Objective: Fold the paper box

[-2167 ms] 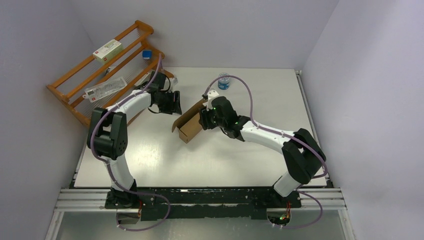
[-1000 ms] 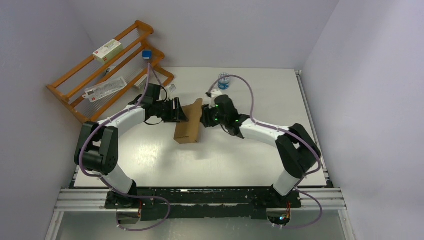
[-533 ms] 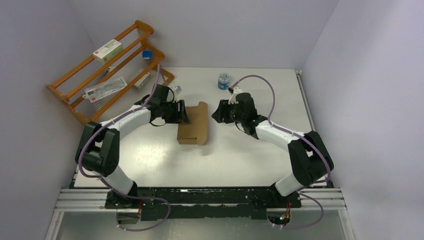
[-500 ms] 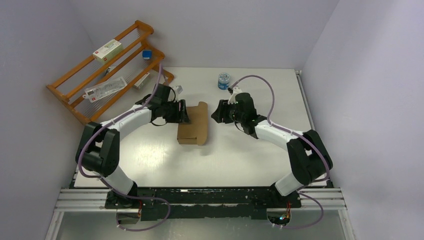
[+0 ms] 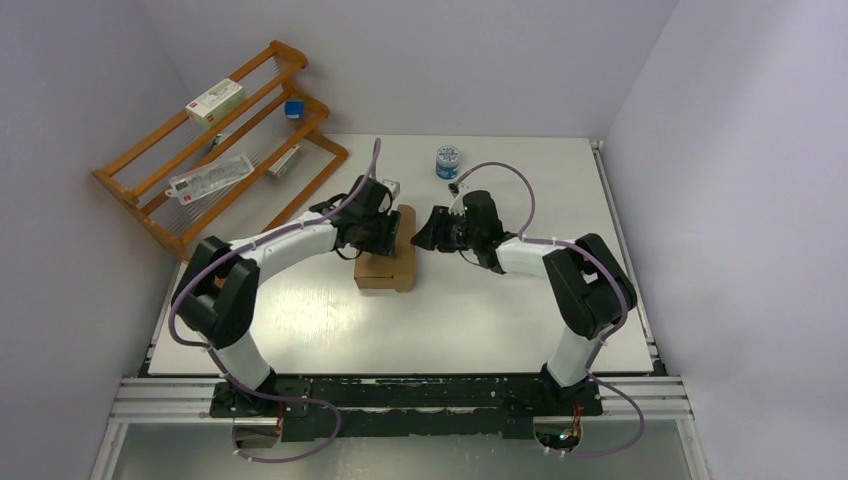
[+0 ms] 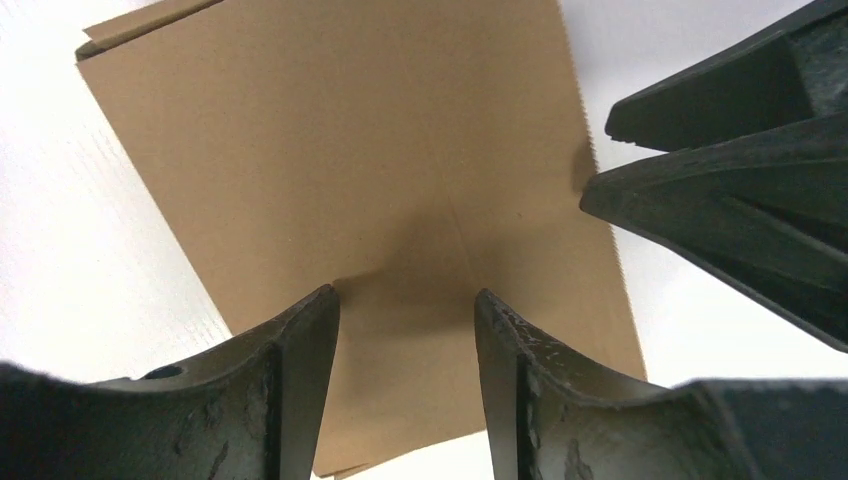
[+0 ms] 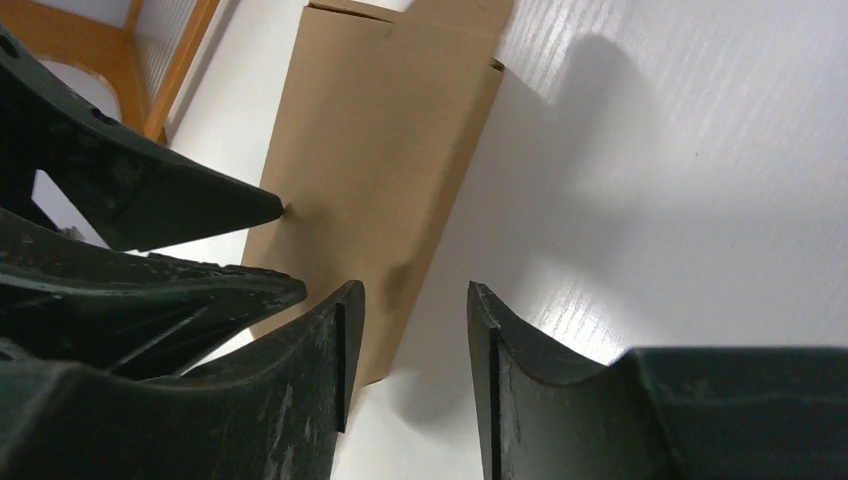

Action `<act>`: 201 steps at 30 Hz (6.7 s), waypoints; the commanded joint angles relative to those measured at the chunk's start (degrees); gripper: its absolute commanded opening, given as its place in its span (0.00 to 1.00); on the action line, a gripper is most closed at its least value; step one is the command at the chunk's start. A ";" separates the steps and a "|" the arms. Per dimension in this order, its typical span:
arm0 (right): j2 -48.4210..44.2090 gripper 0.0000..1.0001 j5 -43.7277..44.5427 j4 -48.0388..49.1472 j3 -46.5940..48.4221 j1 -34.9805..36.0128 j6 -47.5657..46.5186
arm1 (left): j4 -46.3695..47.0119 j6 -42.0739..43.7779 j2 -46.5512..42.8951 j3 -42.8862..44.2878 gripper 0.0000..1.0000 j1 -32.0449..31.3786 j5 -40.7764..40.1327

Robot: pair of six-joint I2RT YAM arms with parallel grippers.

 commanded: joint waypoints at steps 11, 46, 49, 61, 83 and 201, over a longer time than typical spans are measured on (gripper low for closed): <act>7.85 0.29 -8.56 12.72 -4.78 -2.85 6.53 | 0.57 0.23 3.38 1.93 0.58 -4.17 -4.47; 8.88 0.42 -6.91 3.36 3.50 -2.29 0.87 | 6.62 -5.55 -0.46 -5.47 0.66 10.76 7.99; 10.63 0.40 -9.03 6.16 3.03 -2.15 2.29 | 7.85 -6.22 -0.08 -6.38 0.65 11.13 9.80; 12.74 0.37 -17.05 14.98 2.77 -0.36 5.49 | 15.61 -9.68 2.20 -11.76 0.59 13.62 20.47; 3.61 0.34 -26.60 21.62 1.92 -0.19 11.13 | 39.72 -22.68 3.79 -18.48 0.56 12.96 39.63; -5.40 0.35 -8.00 -7.93 2.01 -1.48 4.92 | 27.76 -18.74 2.79 -8.51 0.60 10.32 33.58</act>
